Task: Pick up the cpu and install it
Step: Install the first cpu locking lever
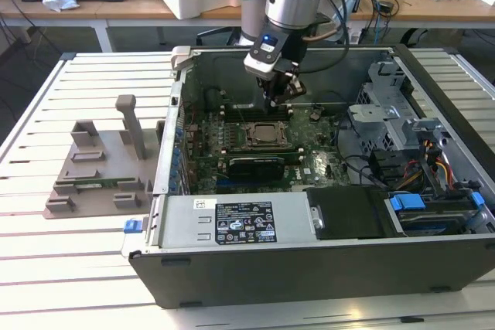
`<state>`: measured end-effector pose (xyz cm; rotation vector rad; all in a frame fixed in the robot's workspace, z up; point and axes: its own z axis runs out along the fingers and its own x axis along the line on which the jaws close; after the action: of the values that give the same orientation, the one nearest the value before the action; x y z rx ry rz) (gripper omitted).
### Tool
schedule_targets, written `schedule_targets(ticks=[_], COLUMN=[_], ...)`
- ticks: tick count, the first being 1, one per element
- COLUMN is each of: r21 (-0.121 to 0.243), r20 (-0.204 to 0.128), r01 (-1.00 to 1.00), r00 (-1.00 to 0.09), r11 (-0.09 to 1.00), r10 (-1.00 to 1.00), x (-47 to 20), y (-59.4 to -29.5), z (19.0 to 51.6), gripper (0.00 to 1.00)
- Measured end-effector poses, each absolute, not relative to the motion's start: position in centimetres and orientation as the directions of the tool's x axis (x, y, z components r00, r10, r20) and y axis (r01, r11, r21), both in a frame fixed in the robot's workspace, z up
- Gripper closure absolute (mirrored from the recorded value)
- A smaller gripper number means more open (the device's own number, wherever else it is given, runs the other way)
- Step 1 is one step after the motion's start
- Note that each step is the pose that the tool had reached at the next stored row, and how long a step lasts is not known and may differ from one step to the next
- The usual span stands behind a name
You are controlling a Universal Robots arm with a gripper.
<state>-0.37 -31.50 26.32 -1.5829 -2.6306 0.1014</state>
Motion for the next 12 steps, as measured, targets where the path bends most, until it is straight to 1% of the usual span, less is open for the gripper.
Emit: schedule_targets(ticks=[12], r21=[-0.092], r20=[0.026], r01=[0.802], r00=[-0.591], r11=[0.59], r10=[0.807], x=[-0.37], y=[-31.5], z=[26.32], gripper=[0.89])
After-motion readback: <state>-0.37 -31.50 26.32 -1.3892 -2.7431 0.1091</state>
